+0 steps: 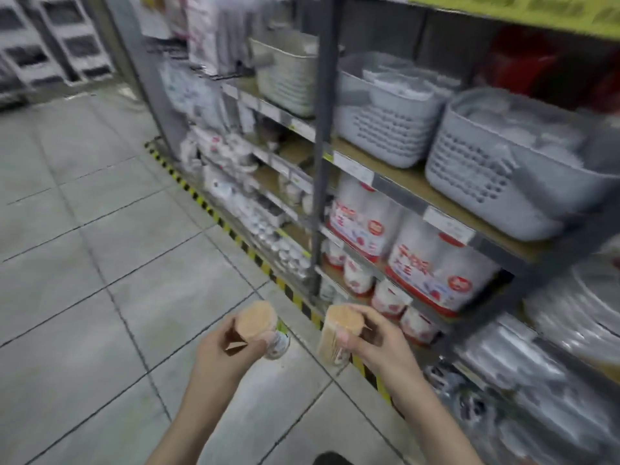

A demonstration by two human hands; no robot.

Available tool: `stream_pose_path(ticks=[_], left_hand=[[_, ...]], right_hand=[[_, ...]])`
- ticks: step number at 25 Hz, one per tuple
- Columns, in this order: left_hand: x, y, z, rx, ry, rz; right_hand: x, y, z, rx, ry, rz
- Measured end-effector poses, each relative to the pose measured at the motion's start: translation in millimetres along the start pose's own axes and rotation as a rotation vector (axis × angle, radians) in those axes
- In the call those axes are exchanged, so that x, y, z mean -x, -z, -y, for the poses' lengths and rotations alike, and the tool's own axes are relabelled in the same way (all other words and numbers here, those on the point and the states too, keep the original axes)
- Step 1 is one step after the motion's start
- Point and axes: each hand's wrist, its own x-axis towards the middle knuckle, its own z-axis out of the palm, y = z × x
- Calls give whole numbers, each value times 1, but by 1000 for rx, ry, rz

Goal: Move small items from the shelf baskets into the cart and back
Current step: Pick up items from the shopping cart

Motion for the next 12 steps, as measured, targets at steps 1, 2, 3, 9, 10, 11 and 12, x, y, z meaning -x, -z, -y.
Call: stream_pose_path(ticks=[1,2,3,9,10,11,12], left_hand=[[-8,4,-5,19,-7,-18],[-19,7,-10,23,-10,-35],[-32,9,-16,20,-13,-48],[-144,18,-64,7,-104,-52],[-164,20,-72,11,-107,-73],[-182,23,-80,20,-108,-93],[-203,27,-89,35,-116,-108]], right_hand=[[-12,-6,8,16,16,24],[-24,-11,18,25,31,45],[-37,-14,25,36,47,57],[-146,-24,75,76,130,50],[-166,-27,84,63,125,51],[-185,-30,93,48,124,58],[-207,-35,106,42,137,69]])
